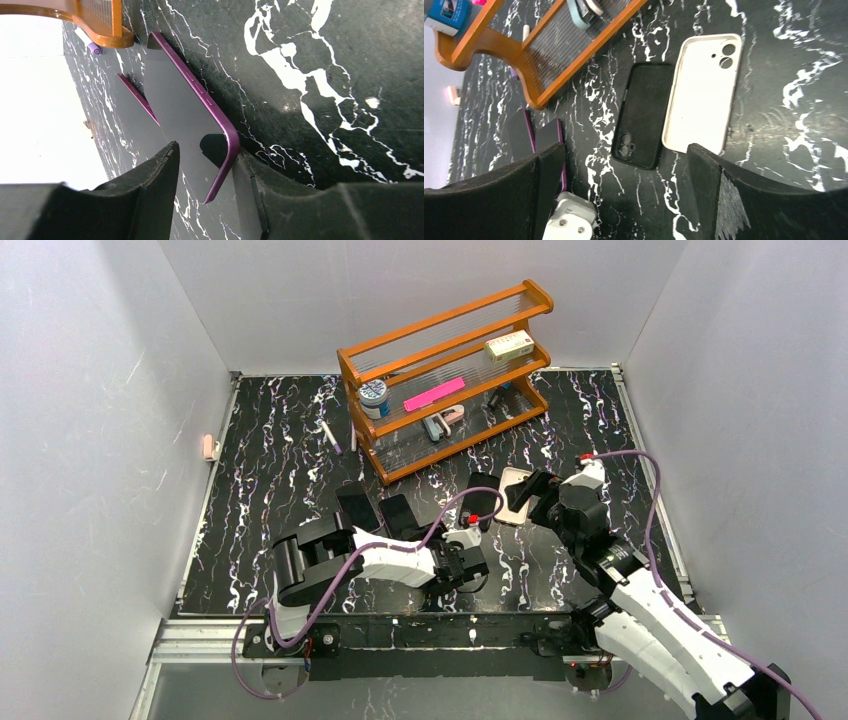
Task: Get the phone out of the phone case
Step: Place the phone at the center of the board, then reset both arms
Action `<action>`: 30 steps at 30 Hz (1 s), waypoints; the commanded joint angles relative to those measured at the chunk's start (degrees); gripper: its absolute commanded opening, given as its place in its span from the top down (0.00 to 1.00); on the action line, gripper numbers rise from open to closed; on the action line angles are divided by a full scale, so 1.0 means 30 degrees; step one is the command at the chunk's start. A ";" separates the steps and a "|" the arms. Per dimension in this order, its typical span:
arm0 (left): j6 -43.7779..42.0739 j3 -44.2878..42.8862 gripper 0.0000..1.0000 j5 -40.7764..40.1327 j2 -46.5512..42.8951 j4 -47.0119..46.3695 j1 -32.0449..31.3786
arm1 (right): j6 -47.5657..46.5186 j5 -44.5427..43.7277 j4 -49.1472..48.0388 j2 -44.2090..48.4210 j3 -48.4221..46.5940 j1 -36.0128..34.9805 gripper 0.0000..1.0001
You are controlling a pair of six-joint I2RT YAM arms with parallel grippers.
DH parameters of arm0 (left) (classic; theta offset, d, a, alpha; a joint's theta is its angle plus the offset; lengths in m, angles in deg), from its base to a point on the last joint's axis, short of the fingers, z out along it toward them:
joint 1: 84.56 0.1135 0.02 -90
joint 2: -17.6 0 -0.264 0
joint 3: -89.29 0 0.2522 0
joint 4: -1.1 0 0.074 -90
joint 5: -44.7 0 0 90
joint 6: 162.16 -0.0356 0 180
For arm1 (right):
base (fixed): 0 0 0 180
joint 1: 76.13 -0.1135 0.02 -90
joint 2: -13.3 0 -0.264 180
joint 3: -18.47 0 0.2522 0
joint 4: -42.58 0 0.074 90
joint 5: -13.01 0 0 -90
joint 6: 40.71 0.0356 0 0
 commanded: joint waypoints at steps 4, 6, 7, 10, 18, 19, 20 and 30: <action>0.1579 -0.0030 0.47 0.1652 -0.0955 0.0664 0.0395 | -0.1811 -0.3738 0.3081 0.1929 -0.1747 0.0042 0.01; 0.1666 -0.0033 0.43 0.2664 -0.1640 0.0674 0.0749 | -0.2193 -0.4563 0.3789 0.2485 -0.2104 0.0057 0.01; 0.1590 -0.0089 0.41 0.3342 -0.1970 0.0662 0.0955 | -0.2392 -0.5048 0.4101 0.2764 -0.2246 0.0044 0.01; 0.1085 -0.0215 0.35 0.6058 -0.2690 0.0718 0.1410 | -0.2932 -0.6165 0.4926 0.3661 -0.2714 0.0050 0.01; 0.1714 -0.0021 0.29 1.0568 -0.5080 0.0792 0.2852 | -0.3459 -0.7360 0.6296 0.4870 -0.3625 0.0057 0.02; 0.1882 0.0088 0.29 1.0970 -0.5663 0.0783 0.3302 | -0.3731 -0.7511 0.6466 0.4886 -0.3765 0.0044 0.01; 0.2035 0.0233 0.29 1.1459 -0.6263 0.0742 0.3809 | -0.3890 -0.7625 0.6608 0.4888 -0.3904 0.0042 0.01; 0.3829 0.2256 0.02 1.3139 -1.3735 0.0733 1.0966 | -0.6640 -0.8338 0.6728 0.6518 -0.4913 0.0026 0.01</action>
